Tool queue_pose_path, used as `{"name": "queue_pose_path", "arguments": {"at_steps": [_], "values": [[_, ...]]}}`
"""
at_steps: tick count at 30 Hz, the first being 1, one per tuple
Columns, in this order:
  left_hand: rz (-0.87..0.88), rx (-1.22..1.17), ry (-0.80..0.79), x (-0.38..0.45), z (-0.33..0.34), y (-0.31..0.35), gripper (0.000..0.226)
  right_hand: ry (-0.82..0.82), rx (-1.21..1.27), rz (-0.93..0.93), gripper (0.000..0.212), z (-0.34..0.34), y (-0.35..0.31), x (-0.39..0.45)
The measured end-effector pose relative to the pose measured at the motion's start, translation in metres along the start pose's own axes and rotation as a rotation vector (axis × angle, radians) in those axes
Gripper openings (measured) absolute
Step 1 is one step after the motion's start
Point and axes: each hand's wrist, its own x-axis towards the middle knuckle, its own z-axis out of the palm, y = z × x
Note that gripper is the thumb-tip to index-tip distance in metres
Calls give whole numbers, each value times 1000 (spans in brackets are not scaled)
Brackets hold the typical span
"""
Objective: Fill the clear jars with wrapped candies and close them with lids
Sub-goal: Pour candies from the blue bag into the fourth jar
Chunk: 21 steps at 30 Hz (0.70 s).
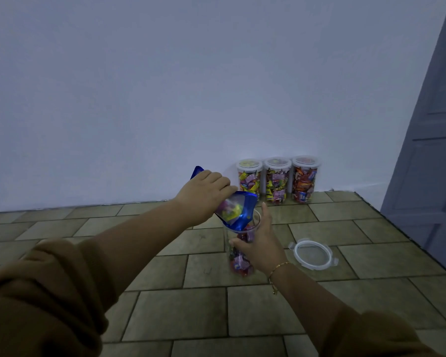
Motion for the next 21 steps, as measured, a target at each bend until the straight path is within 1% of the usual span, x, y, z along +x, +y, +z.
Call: {"name": "queue_pose_path", "arguments": {"at_steps": [3, 8, 13, 16, 18, 19, 21], "values": [[-32, -28, 12, -1, 2, -3, 61, 12, -11, 5, 115, 1, 1, 1], [12, -29, 13, -1, 1, -4, 47, 1, 5, 23, 117, 3, 4, 4], [27, -23, 25, 3, 1, 0, 52, 0, 31, 17, 117, 4, 7, 5], [30, -9, 17, 4, 1, 1, 58, -20, 47, -11, 112, 1, 5, 4], [29, -16, 17, 4, 1, 4, 60, -61, 156, -40, 100, -1, 1, 3], [29, -25, 24, 4, 1, 5, 60, -45, 214, -50, 87, -1, 1, 4], [31, -32, 42, 3, 1, 7, 60, 86, 271, -18, 56, -4, -6, 7]]}}
